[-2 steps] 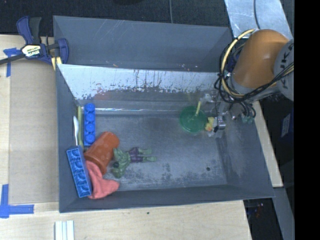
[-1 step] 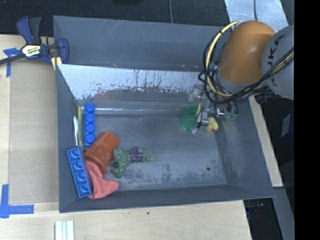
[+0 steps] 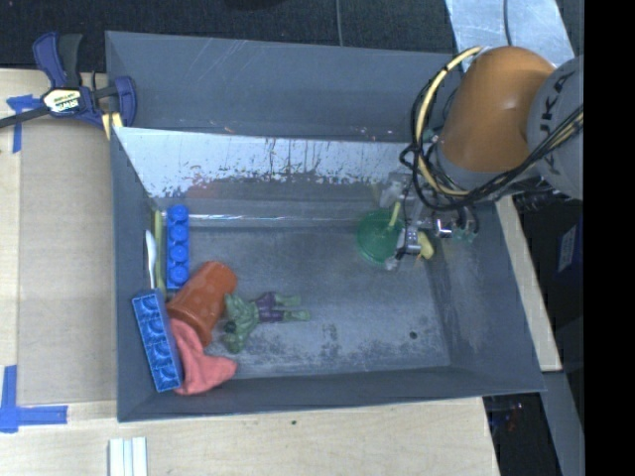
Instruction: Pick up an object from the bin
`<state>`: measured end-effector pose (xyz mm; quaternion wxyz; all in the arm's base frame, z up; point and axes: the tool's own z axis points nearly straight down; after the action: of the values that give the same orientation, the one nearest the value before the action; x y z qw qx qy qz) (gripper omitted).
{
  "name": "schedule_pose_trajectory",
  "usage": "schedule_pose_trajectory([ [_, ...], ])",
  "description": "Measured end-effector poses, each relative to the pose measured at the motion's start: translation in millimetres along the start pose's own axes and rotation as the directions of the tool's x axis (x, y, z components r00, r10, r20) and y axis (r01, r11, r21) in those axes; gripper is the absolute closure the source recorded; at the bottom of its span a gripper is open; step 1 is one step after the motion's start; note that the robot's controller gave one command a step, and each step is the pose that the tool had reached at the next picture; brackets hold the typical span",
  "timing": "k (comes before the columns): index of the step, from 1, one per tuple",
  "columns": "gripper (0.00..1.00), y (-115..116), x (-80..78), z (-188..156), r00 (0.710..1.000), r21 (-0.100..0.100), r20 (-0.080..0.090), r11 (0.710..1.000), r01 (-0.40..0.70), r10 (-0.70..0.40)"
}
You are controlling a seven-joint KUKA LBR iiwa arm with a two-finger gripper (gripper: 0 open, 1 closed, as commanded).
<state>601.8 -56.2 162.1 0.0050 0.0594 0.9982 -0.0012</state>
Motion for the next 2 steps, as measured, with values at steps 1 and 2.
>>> schedule_pose_trajectory([
  [1, 0.0, 23.3, -1.5, -21.0, 1.0, -0.002, 0.008, 1.0, -0.02, 0.02],
  [2, 0.0, 18.8, 12.3, -21.1, 1.0, 0.001, 0.005, 1.0, -0.024, 0.024],
])
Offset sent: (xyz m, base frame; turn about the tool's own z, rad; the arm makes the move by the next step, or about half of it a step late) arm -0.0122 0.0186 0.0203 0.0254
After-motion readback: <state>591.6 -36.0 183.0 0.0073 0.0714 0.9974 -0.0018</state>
